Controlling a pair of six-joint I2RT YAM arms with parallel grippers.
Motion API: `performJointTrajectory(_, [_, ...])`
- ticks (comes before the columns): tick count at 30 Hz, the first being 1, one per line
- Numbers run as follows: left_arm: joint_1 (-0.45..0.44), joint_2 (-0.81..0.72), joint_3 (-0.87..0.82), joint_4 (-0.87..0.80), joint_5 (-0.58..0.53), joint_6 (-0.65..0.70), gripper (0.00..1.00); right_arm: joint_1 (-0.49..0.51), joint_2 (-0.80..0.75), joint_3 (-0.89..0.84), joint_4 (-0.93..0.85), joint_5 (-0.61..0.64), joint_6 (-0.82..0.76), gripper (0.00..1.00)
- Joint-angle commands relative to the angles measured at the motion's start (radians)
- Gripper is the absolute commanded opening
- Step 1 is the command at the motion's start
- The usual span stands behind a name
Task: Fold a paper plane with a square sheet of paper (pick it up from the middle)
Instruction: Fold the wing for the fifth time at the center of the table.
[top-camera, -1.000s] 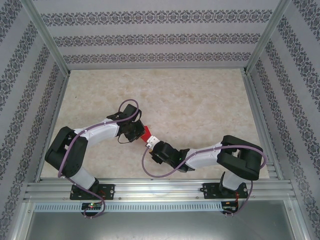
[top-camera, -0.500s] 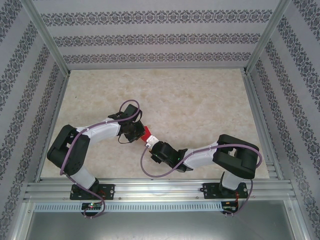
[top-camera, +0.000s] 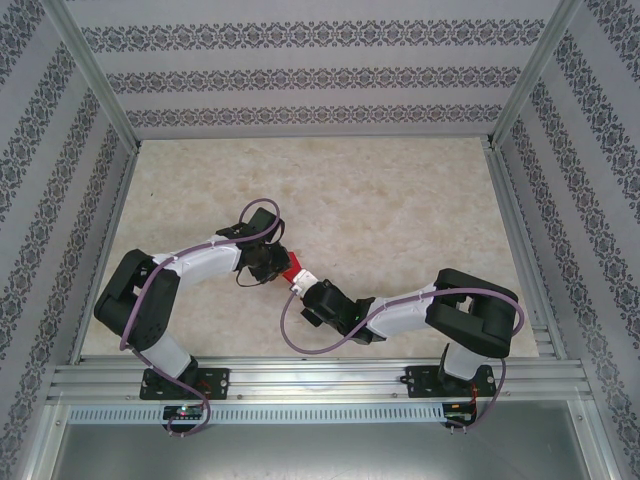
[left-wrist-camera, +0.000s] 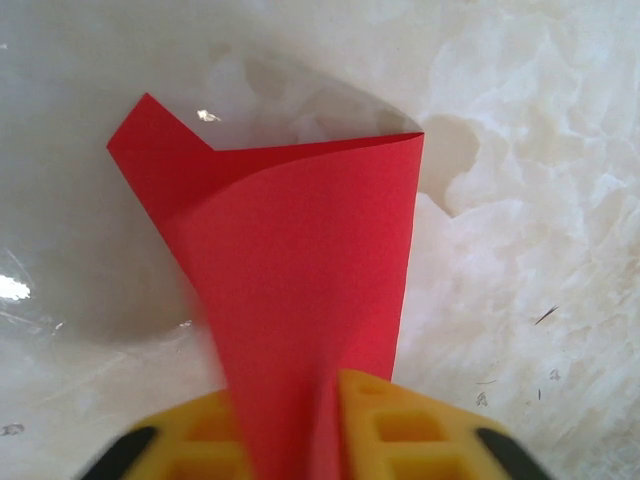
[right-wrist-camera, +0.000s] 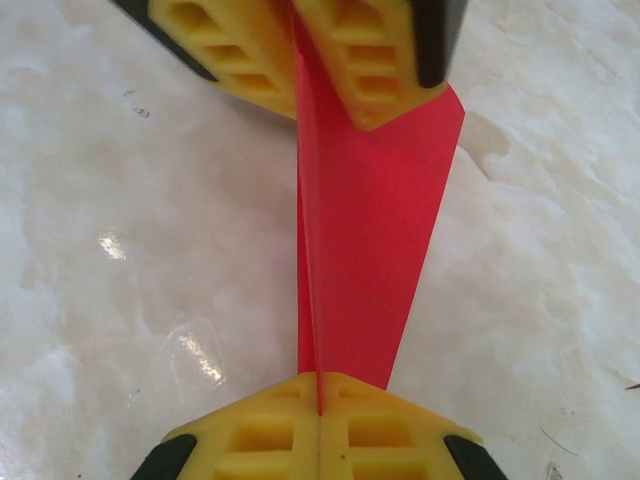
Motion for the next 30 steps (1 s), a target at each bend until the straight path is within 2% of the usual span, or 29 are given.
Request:
performJointTrajectory(1, [0.01, -0.012, 0.028, -0.038, -0.011, 0.029, 0.27, 0.015, 0.016, 0.016, 0.028, -0.01, 0.056, 0.01])
performJointTrajectory(3, [0.01, -0.04, 0.029, -0.047, -0.024, 0.04, 0.35, 0.01, 0.022, 0.017, 0.03, -0.038, 0.097, 0.0])
performJointTrajectory(8, [0.015, -0.166, 0.013, -0.103, -0.102, 0.079, 0.66, -0.02, 0.04, 0.033, 0.037, -0.187, 0.242, 0.0])
performJointTrajectory(11, [0.016, -0.249, -0.021, -0.107, -0.13, 0.095, 0.72, -0.035, 0.054, 0.039, 0.047, -0.243, 0.324, 0.0])
performJointTrajectory(19, [0.016, -0.392, -0.111, -0.063, -0.128, 0.131, 0.73, -0.122, 0.076, 0.014, 0.162, -0.453, 0.522, 0.0])
performJointTrajectory(30, [0.016, -0.41, -0.244, 0.175, 0.015, 0.136, 0.59, -0.249, 0.187, 0.01, 0.336, -0.709, 0.776, 0.0])
